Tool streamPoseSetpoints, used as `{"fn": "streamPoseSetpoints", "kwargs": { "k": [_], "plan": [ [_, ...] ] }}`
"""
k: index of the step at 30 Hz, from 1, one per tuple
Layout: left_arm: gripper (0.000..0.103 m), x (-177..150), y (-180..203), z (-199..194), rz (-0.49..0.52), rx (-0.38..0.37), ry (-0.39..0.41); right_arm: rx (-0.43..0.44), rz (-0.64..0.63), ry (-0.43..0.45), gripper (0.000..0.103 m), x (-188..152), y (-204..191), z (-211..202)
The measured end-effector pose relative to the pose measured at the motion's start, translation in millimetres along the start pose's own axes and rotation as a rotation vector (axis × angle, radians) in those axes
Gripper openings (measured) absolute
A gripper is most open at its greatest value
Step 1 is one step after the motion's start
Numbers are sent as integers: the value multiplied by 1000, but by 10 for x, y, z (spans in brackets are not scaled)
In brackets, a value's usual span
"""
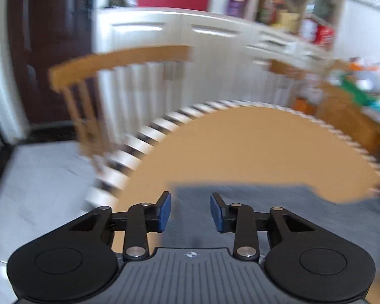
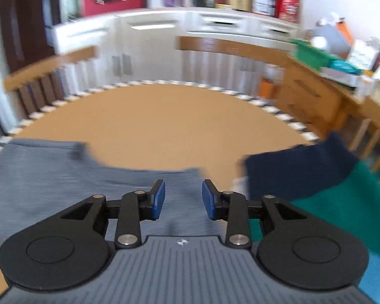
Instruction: Fold clothes
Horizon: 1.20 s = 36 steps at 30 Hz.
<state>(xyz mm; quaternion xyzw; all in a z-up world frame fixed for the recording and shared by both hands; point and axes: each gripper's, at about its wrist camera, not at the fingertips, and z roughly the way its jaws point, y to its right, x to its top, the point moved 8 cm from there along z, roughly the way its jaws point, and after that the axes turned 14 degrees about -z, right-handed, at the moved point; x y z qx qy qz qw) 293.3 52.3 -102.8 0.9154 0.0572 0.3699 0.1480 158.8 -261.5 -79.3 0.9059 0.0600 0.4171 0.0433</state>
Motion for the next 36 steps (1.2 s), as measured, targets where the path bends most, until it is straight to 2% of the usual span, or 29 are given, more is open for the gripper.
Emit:
{"fn": "streamPoseSetpoints", "kwargs": {
  "k": [2,4,7,9,12,15,16,17,20,22,25,28,30,32,33,35,36],
  "plan": [
    [35,-418,322,-39,62,-71,-42,80,-25,14,34,-7,-340,11],
    [36,-840,572,62,121,-112,-101,143,-82,1,34,-48,-695,92],
    [32,-1266,677,282,191,-84,-144,201,-193,-53,31,-184,-1042,257],
    [19,-1336,586,315,212,-46,-126,166,-258,-117,29,-342,-1028,361],
    [5,-1292,353,261,162,-23,-159,103,-227,-147,33,-541,-680,317],
    [3,-1222,261,275,132,-29,-167,-10,-183,-182,38,-681,-277,208],
    [4,-1208,299,303,133,-34,-164,-50,-151,-208,36,-702,-159,183],
    [9,-1195,336,332,134,-39,-161,-70,-123,-217,31,-696,-103,162],
    [23,-1153,450,418,137,-54,-151,-6,-69,-140,31,-494,-312,120],
    [24,-1126,526,475,139,-64,-144,44,-44,-88,32,-353,-484,101],
    [24,-1085,639,561,142,-79,-134,163,-115,-21,32,-127,-1014,203],
    [25,-1044,753,646,144,-94,-124,203,-199,28,34,69,-1326,358],
    [25,-1005,707,692,126,-105,-116,226,-210,5,34,131,-1426,561],
    [17,-946,617,714,128,-92,-113,225,-234,-30,35,120,-1461,744],
    [17,-907,544,713,134,-74,-110,211,-247,-42,37,101,-1433,806],
    [13,-822,334,704,127,-40,-107,192,-233,-43,49,76,-1309,821],
    [13,-781,213,690,104,-31,-108,173,-209,-50,51,67,-1199,815]
  ]
}}
